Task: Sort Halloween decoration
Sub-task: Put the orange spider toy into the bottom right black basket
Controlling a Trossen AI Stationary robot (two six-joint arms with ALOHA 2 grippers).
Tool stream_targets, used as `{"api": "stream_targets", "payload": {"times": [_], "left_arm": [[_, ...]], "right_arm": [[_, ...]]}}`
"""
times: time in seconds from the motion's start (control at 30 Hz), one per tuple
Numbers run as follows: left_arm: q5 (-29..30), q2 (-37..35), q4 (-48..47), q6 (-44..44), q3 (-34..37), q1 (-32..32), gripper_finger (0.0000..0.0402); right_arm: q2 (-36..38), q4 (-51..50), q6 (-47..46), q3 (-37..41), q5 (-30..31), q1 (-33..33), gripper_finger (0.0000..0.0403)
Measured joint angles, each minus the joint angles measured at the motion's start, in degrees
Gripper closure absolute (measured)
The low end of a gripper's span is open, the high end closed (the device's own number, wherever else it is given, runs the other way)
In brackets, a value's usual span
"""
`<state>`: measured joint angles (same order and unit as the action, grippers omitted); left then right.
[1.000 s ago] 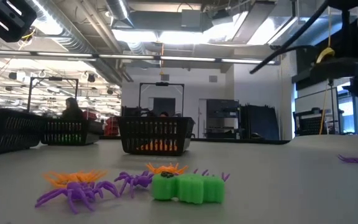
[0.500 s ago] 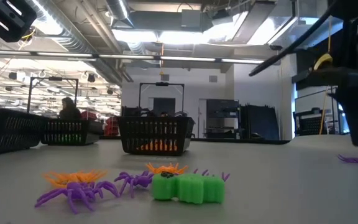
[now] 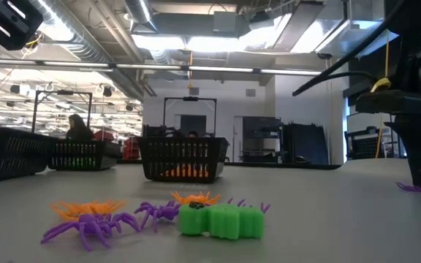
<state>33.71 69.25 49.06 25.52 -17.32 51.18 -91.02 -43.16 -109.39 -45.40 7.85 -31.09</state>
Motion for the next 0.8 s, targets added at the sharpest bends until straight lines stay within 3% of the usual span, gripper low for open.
{"api": "stream_targets", "payload": {"times": [0.33,0.8], "left_arm": [[0.2,0.0,-0.2,0.0,0.0,0.0,0.0312],[0.2,0.0,-0.2,0.0,0.0,0.0,0.0312]], "right_arm": [[-0.1,-0.8,1.7,-0.4,-1.6,0.0,0.0396],[-0.4,-6.9,3.9,-5.5,-1.4,0.0,0.0402]]}}
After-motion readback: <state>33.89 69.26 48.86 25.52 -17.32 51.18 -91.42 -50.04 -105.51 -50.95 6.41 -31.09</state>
